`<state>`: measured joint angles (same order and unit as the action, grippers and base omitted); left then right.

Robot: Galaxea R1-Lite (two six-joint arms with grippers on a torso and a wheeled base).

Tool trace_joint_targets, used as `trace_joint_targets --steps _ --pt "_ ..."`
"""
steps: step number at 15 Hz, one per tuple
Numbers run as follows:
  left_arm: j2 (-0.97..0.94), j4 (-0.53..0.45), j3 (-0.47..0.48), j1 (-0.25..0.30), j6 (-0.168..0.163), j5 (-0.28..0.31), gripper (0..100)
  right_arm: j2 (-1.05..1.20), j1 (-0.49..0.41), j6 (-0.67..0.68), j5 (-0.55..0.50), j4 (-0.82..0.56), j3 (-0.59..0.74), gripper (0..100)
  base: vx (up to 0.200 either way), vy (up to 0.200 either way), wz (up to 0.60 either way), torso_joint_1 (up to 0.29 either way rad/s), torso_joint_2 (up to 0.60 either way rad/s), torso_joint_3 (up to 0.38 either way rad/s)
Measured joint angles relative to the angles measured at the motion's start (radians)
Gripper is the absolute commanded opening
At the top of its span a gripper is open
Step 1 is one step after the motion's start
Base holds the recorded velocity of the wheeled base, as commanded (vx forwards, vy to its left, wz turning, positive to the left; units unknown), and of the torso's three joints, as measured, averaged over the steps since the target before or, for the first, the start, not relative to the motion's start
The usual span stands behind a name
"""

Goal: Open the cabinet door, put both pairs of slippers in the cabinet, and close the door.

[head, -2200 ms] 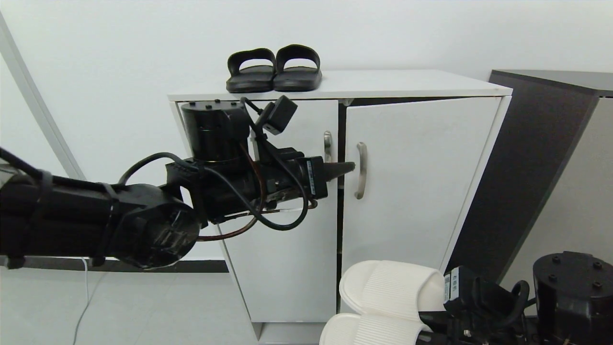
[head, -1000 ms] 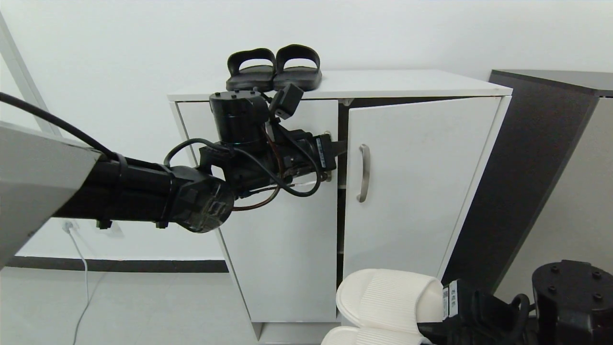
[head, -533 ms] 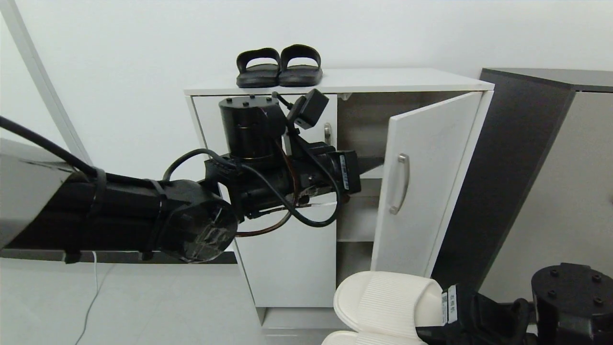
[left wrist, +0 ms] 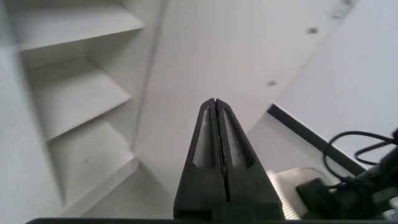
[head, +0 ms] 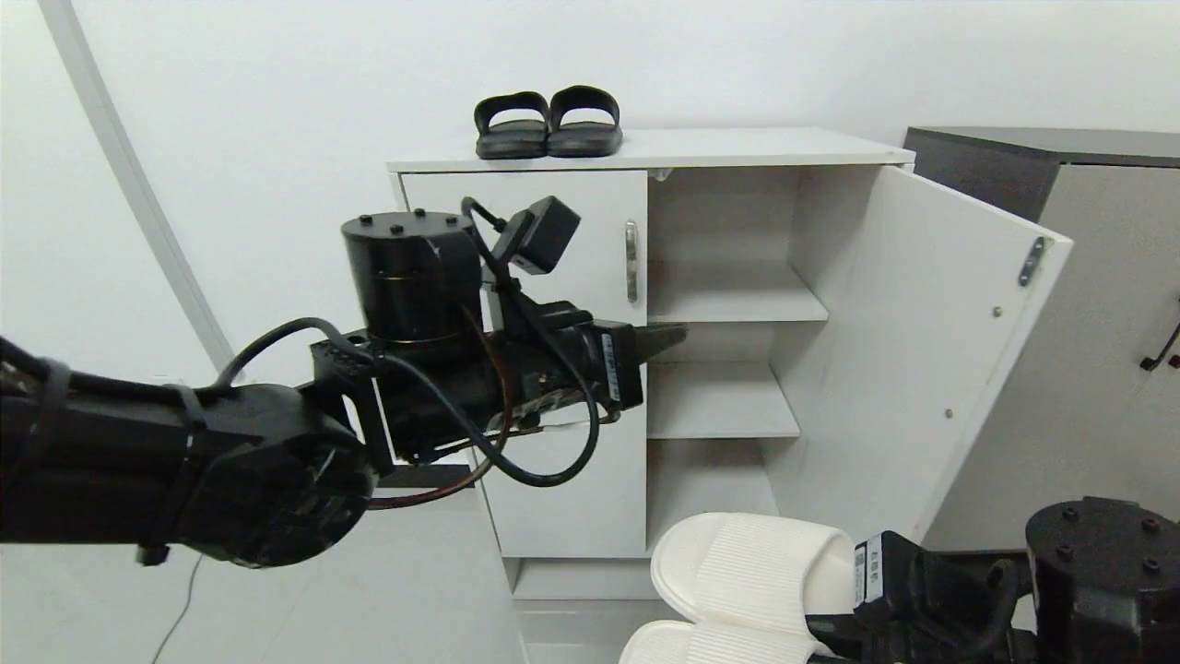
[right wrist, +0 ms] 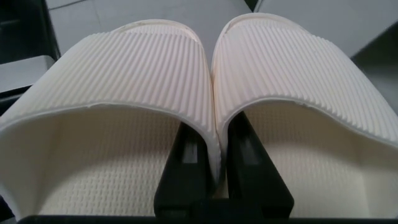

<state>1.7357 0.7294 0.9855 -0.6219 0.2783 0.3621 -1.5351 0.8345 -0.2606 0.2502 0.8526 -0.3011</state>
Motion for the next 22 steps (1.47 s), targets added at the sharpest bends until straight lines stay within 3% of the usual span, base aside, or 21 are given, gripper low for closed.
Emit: trace_joint_targets --steps 4,6,10,12,14,15,16,17,18,21,22 --pt "-0.204 -0.017 -0.186 0.071 -0.008 -0.013 0 0.001 -0.006 0.0 0.0 0.0 -0.001 0 0.0 0.0 0.0 0.0 0.0 0.0" --pt "-0.35 -0.071 -0.284 0.108 -0.008 -0.016 0 -0.001 -0.025 0.001 0.001 0.0 -0.008 0 0.0 0.0 0.0 0.0 0.0 0.0" --pt "-0.724 -0.269 -0.477 0.21 -0.01 -0.024 0 -0.005 -0.061 0.002 0.003 0.0 -0.019 0 0.0 0.0 0.0 0.0 0.0 0.0" --pt "-0.901 -0.419 -0.518 0.264 -0.033 -0.056 0 -0.007 -0.065 0.003 0.003 0.0 -0.021 0 0.0 0.0 0.0 0.0 0.0 0.0" --pt "-1.073 -0.611 -0.54 0.309 -0.115 -0.16 0 -0.013 -0.066 0.002 0.004 0.001 -0.021 0 0.0 0.0 0.0 0.0 0.0 0.0" --pt "-1.15 -0.694 -0.551 0.322 -0.159 -0.241 0 -0.016 -0.066 0.002 0.004 0.0 -0.021 0 0.0 0.0 0.0 0.0 0.0 0.0" --pt "-1.225 -0.757 -0.579 0.337 -0.198 -0.372 0 -0.019 -0.067 0.002 0.003 0.001 -0.021 0 0.0 0.0 0.0 0.0 0.0 0.0" --pt "-1.282 -0.797 -0.618 0.355 -0.22 -0.44 0 -0.022 -0.065 0.002 0.004 0.002 -0.022 0 0.0 0.0 0.0 0.0 0.0 0.0" --pt "-1.327 -0.801 -0.65 0.39 -0.227 -0.461 0 -0.025 -0.067 0.002 0.004 0.0 -0.021 0 0.0 0.0 0.0 0.0 0.0 0.0" --pt "-1.455 -0.765 -0.804 0.561 -0.237 -0.479 0 -0.032 -0.065 0.0 0.004 0.001 -0.021 0 0.0 0.0 0.0 0.0 0.0 0.0" --pt "-1.498 -0.743 -0.844 0.591 -0.238 -0.479 0 -0.034 -0.066 0.0 0.003 0.001 -0.021 0 0.0 0.0 0.0 0.0 0.0 0.0"
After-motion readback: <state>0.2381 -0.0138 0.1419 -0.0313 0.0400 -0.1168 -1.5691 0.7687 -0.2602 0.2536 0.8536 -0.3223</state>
